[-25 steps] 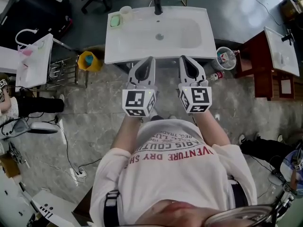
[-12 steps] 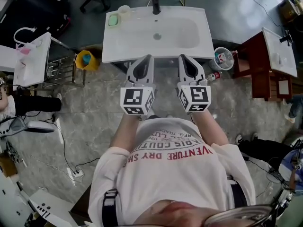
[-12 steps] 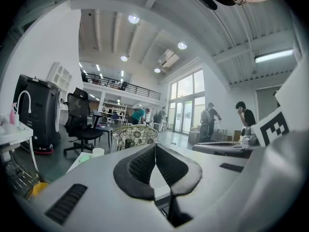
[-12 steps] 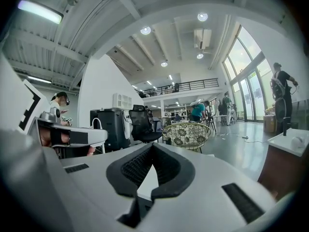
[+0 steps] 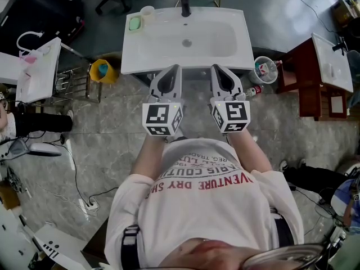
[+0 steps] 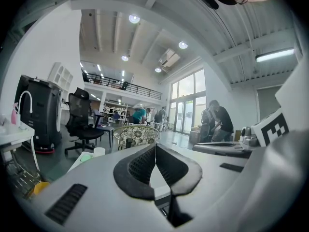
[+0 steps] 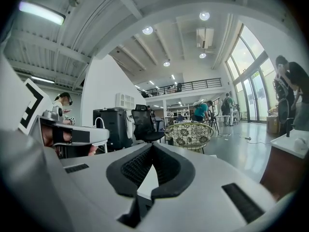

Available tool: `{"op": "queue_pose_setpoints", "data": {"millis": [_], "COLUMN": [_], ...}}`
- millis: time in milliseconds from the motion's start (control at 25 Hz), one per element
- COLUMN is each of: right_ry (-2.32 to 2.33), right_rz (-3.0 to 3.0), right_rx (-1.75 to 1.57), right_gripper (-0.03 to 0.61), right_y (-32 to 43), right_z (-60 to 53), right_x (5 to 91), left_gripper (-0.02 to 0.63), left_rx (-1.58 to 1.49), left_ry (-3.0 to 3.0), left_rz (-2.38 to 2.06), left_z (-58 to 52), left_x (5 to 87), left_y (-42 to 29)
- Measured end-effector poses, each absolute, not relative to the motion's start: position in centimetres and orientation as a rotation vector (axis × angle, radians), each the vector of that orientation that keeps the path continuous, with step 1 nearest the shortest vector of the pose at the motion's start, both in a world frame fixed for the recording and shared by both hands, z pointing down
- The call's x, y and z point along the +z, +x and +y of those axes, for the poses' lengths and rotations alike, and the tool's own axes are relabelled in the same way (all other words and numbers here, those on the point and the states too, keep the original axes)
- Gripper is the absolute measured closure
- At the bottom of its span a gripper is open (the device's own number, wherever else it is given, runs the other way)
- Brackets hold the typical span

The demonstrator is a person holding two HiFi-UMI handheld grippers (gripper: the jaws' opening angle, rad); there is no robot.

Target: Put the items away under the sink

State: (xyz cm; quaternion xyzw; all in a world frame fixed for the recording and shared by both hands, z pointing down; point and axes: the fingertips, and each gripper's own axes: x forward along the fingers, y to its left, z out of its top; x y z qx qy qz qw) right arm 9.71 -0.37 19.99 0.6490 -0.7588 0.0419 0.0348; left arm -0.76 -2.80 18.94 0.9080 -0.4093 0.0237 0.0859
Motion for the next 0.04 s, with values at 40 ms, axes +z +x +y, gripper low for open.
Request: {"op": "queue_pose_setpoints", "data": {"millis": [40], "right_ry": [1.995], "right_rz": [-2.331], "right_rx": [0.129], "right_gripper": [0.554], "right_y": [9.7], "right_z": [-0.37], "right_x": [20.03], "left_gripper": [0.591], "left_rx": [0.072], "left_ry": [2.705], "left_rz": [-1.221], "left_z": [-2.8], "left_x": [18.96], "left_y": [-0.79]}}
